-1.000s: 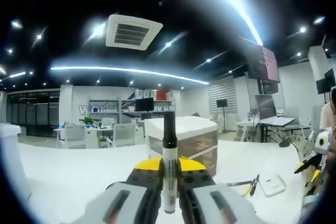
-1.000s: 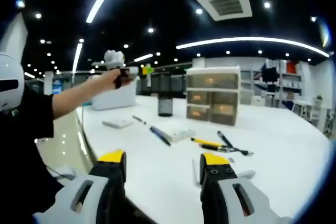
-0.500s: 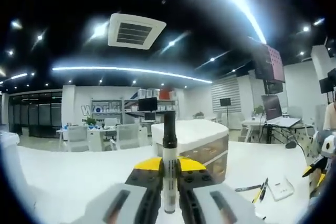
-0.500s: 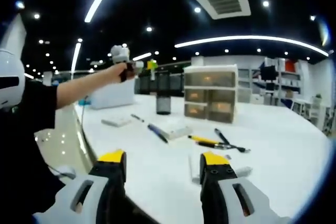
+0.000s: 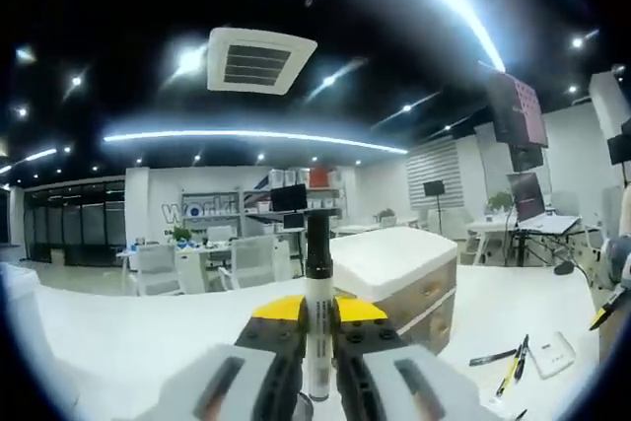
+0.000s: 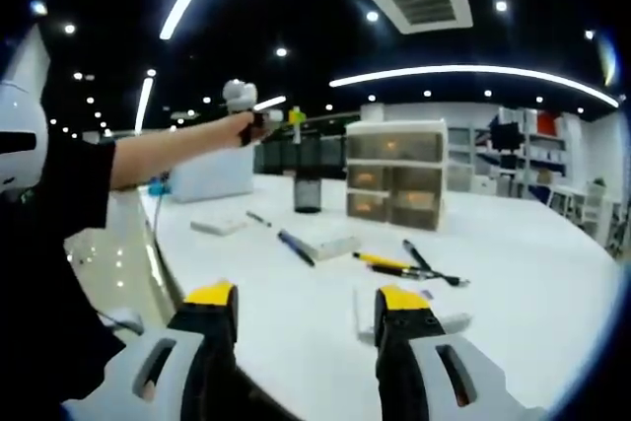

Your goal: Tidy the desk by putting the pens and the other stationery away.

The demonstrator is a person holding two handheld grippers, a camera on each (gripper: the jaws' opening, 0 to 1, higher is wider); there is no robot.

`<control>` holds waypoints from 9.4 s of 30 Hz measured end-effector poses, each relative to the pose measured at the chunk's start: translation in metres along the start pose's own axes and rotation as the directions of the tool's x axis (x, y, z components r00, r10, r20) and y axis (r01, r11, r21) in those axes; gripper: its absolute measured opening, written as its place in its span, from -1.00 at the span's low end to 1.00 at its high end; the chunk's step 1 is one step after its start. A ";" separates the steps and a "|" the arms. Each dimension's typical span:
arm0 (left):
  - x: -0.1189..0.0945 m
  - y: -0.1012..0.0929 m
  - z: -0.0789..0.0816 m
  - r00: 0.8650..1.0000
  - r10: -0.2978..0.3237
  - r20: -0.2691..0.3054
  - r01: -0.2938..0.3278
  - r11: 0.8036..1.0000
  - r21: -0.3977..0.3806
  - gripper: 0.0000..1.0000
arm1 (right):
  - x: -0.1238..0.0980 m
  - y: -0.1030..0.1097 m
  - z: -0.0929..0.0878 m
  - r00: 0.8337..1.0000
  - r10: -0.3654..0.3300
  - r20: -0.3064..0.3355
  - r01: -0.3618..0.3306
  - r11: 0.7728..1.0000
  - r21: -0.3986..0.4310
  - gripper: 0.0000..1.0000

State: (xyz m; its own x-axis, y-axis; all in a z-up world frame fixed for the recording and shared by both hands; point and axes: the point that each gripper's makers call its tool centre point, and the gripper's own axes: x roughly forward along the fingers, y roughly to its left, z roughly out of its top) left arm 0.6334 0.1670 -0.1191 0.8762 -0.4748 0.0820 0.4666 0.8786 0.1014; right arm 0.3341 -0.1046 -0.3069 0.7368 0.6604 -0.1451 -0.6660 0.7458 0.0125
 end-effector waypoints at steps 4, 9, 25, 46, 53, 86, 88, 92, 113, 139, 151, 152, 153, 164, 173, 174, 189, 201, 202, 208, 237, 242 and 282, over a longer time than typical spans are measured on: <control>0.006 -0.005 -0.003 1.000 0.008 -0.015 -0.008 0.999 0.034 -0.79 | -0.001 0.001 0.001 1.000 0.000 0.002 0.000 1.000 0.000 0.04; 0.013 -0.005 -0.003 1.000 0.018 -0.020 -0.018 1.000 0.009 -0.79 | -0.001 0.002 0.001 1.000 0.000 0.004 0.000 1.000 0.002 0.04; 0.027 0.031 -0.017 0.996 0.073 -0.048 -0.073 0.997 -0.001 -0.79 | 0.000 0.000 0.001 1.000 0.001 0.001 -0.001 1.000 0.006 0.04; 0.046 0.040 -0.056 0.990 0.102 -0.096 -0.104 0.995 -0.013 -0.79 | -0.002 -0.007 -0.003 1.000 -0.012 -0.003 0.012 1.000 0.015 0.04; 0.043 0.047 -0.076 0.986 0.118 -0.116 -0.122 0.992 -0.026 -0.79 | 0.000 -0.008 -0.005 1.000 -0.014 -0.007 0.014 1.000 0.013 0.04; 0.029 0.061 -0.144 0.973 0.171 -0.155 -0.177 0.984 -0.031 -0.79 | 0.002 -0.005 -0.011 0.999 -0.029 -0.023 0.030 1.000 0.007 0.03; 0.029 0.063 -0.145 0.973 0.172 -0.155 -0.179 0.983 -0.030 -0.79 | 0.002 -0.005 -0.011 0.999 -0.029 -0.024 0.029 1.000 0.008 0.03; 0.028 0.061 -0.148 0.971 0.178 -0.157 -0.185 0.982 -0.031 -0.79 | 0.002 -0.004 -0.011 0.999 -0.027 -0.025 0.027 1.000 0.005 0.03; 0.022 0.059 -0.139 0.971 0.200 -0.134 -0.201 0.980 0.007 -0.52 | 0.001 -0.002 -0.004 1.000 -0.024 -0.006 0.024 1.000 0.005 0.03; -0.037 0.022 -0.108 0.997 0.076 -0.029 -0.078 0.995 -0.067 -0.20 | 0.012 0.017 0.003 1.000 0.018 0.002 -0.017 1.000 -0.016 0.04; -0.082 -0.015 -0.097 1.000 -0.012 0.000 0.012 0.994 -0.109 -0.08 | 0.014 0.021 0.006 1.000 0.029 0.011 -0.028 0.999 -0.020 0.04; -0.086 -0.018 -0.096 1.000 -0.017 0.002 0.017 0.994 -0.110 -0.08 | 0.014 0.021 0.006 0.999 0.030 0.011 -0.030 0.999 -0.021 0.04; -0.089 -0.019 -0.095 1.000 -0.021 0.005 0.022 0.994 -0.110 -0.07 | 0.014 0.022 0.006 0.999 0.033 0.012 -0.032 0.999 -0.021 0.04; -0.132 -0.044 -0.098 0.997 -0.072 -0.005 0.071 0.989 -0.129 0.11 | 0.013 0.021 0.009 0.999 0.038 0.024 -0.037 0.999 -0.024 0.04; -0.169 -0.065 -0.119 0.994 -0.100 -0.051 0.092 0.986 -0.140 0.18 | 0.012 0.018 0.007 0.999 0.028 0.021 -0.027 0.999 -0.021 0.04; -0.172 -0.067 -0.120 0.994 -0.100 -0.053 0.092 0.986 -0.141 0.19 | 0.012 0.017 0.007 0.999 0.028 0.021 -0.027 0.999 -0.020 0.04; -0.230 -0.110 -0.129 0.984 -0.171 -0.060 0.156 0.968 -0.195 0.25 | 0.012 0.018 0.004 0.999 0.030 0.024 -0.030 1.000 -0.006 0.04; -0.266 -0.136 -0.140 0.980 -0.172 -0.104 0.153 0.973 -0.170 0.31 | 0.014 0.019 0.000 0.999 0.033 0.016 -0.033 0.999 -0.003 0.04; -0.269 -0.137 -0.141 0.979 -0.174 -0.108 0.155 0.974 -0.165 0.30 | 0.014 0.019 0.000 0.999 0.033 0.016 -0.033 0.999 -0.002 0.04; -0.285 -0.142 -0.148 0.974 -0.188 -0.126 0.166 0.972 -0.169 0.30 | 0.013 0.017 -0.003 1.000 0.025 0.013 -0.025 1.000 0.005 0.05; -0.305 -0.131 -0.138 0.986 -0.133 -0.104 0.122 0.987 -0.105 0.32 | 0.021 0.014 0.004 0.997 0.039 -0.066 -0.044 0.996 -0.073 0.06; -0.310 -0.126 -0.142 0.987 -0.125 -0.103 0.114 0.988 -0.109 0.32 | 0.027 0.011 0.011 0.994 0.041 -0.102 -0.055 0.990 -0.133 0.06; -0.341 -0.099 -0.155 0.991 -0.068 -0.116 0.055 0.992 -0.109 0.33 | 0.144 0.060 0.053 0.868 0.282 -0.409 -0.419 0.858 -0.298 0.11</control>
State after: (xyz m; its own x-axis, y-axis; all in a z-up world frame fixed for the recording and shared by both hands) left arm 0.3073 0.2500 -0.3110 0.8507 -0.5241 -0.0402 0.5244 0.8515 -0.0033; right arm 0.4066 0.0404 -0.2742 0.4045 0.7476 -0.5268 -0.9145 0.3372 -0.2236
